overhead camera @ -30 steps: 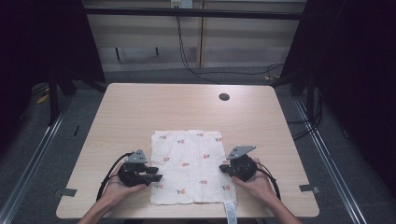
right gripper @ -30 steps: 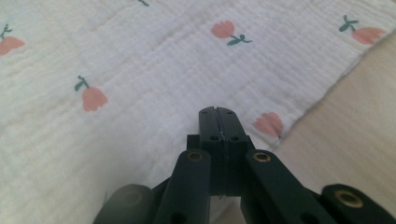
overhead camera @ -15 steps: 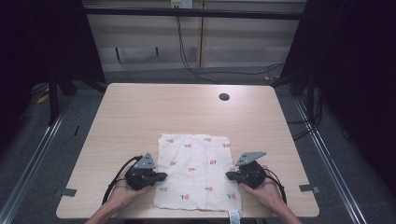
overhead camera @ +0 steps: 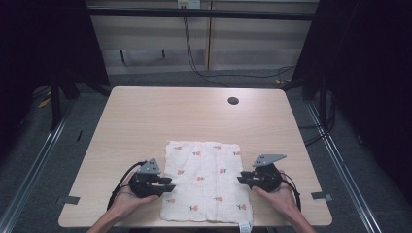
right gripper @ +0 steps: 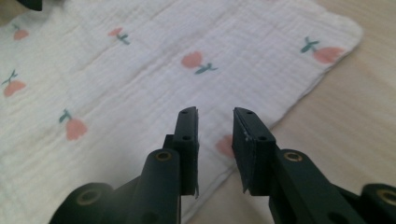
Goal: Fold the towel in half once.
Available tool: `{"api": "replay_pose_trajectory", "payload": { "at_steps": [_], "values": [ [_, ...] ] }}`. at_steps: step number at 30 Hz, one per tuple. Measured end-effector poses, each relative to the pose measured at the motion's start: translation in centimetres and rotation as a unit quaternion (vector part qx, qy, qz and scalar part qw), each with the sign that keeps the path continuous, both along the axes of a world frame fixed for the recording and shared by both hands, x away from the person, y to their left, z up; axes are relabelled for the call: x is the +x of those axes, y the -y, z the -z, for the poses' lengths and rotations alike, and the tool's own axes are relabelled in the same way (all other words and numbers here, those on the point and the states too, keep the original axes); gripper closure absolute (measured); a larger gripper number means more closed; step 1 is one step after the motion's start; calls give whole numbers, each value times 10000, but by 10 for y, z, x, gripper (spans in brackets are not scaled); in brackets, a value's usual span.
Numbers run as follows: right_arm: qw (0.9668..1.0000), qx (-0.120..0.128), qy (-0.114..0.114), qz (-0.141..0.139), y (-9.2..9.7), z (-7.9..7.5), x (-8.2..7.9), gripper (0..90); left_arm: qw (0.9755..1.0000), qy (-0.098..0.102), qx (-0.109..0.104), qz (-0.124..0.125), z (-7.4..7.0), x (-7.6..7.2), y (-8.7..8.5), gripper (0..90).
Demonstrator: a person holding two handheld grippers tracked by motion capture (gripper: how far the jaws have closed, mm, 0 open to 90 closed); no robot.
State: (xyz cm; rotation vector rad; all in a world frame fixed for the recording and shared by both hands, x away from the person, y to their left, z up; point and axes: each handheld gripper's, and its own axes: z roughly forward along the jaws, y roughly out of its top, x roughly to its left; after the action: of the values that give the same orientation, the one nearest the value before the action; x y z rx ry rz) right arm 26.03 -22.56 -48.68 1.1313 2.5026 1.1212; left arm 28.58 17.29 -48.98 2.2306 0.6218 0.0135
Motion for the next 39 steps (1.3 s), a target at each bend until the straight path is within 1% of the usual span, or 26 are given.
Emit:
{"api": "replay_pose_trajectory", "payload": {
  "at_steps": [1, 3, 4, 5, 7, 10, 11, 13, 14, 16, 18, 19, 20, 21, 22, 24, 26, 27, 28, 29, 30, 31, 34, 35, 37, 39],
  "values": [
    [10000, 29, -19, 42, 2, -1, 4, 678, 10000, -39, -33, -30, -2, 2, -1, 623],
    [9999, 109, -10, 118, 4, -3, 11, 658, 9995, -159, -122, -237, -5, 10, -4, 563],
    [9998, 152, 12, 122, 5, -5, 15, 655, 9994, -147, -122, -281, -6, 13, -5, 544],
    [9998, 112, 63, 156, 5, -6, 17, 638, 9990, -167, -128, -393, -6, 16, -6, 520],
    [9998, 81, 34, 166, 4, -8, 26, 594, 9982, -242, -179, -514, -7, 23, -10, 496],
    [9998, 129, 44, 168, 3, -10, 41, 565, 9976, -145, -163, -663, -13, 31, -15, 451],
    [9997, 151, 41, 169, 3, -11, 43, 563, 9971, -124, -241, -713, -16, 35, -18, 452],
    [9996, 185, 120, 190, 4, -14, 48, 557, 9966, -72, -229, -788, -20, 41, -20, 425],
    [9996, 183, 92, 168, 5, -15, 52, 547, 9960, -23, -277, -850, -22, 44, -21, 425],
    [9994, 235, 160, 215, 8, -18, 58, 547, 9955, -2, -260, -909, -22, 50, -21, 424],
    [9992, 279, 154, 249, 12, -19, 65, 552, 9952, -16, -223, -953, -22, 57, -20, 428],
    [9991, 280, 168, 283, 14, -19, 70, 565, 9953, -51, -273, -932, -20, 62, -20, 452],
    [9991, 280, 168, 283, 14, -19, 70, 565, 9953, -51, -273, -932, -20, 62, -20, 471],
    [9991, 276, 163, 265, 15, -19, 75, 579, 9955, -66, -153, -935, -18, 69, -18, 471],
    [9993, 143, 189, 300, 14, -18, 87, 597, 9951, -42, -110, -979, -17, 75, -17, 466],
    [9994, 137, 142, 285, 14, -17, 96, 608, 9950, -76, -97, -994, -18, 85, -18, 460],
    [9992, 18, 195, 342, 11, -15, 104, 622, 9939, -142, -291, -1055, -21, 93, -22, 461],
    [9991, 120, 216, 348, 11, -13, 107, 634, 9934, -107, -257, -1111, -21, 95, -23, 466],
    [9991, 175, 198, 342, 10, -11, 109, 642, 9930, -42, -129, -1174, -22, 97, -24, 466],
    [9992, 103, 207, 340, 8, -8, 112, 643, 9924, -12, -141, -1225, -22, 99, -25, 466],
    [9990, -55, 184, 393, 5, -5, 114, 642, 9912, -33, -199, -1308, -21, 101, -26, 467],
    [9993, -76, 125, 346, 5, -3, 116, 639, 9904, -54, -239, -1362, -20, 103, -27, 467],
    [9991, -151, 44, 384, 4, 2, 120, 628, 9907, -20, 61, -1359, -16, 109, -21, 459],
    [9991, -216, 27, 370, 4, 4, 122, 620, 9901, -14, 92, -1404, -16, 112, -20, 442],
    [9994, -52, -53, 332, 6, 7, 125, 619, 9894, -27, -80, -1450, -14, 117, -19, 444],
    [9992, -179, -101, 350, 4, 10, 125, 623, 9883, -40, -47, -1524, -10, 122, -17, 446]
  ]
}}
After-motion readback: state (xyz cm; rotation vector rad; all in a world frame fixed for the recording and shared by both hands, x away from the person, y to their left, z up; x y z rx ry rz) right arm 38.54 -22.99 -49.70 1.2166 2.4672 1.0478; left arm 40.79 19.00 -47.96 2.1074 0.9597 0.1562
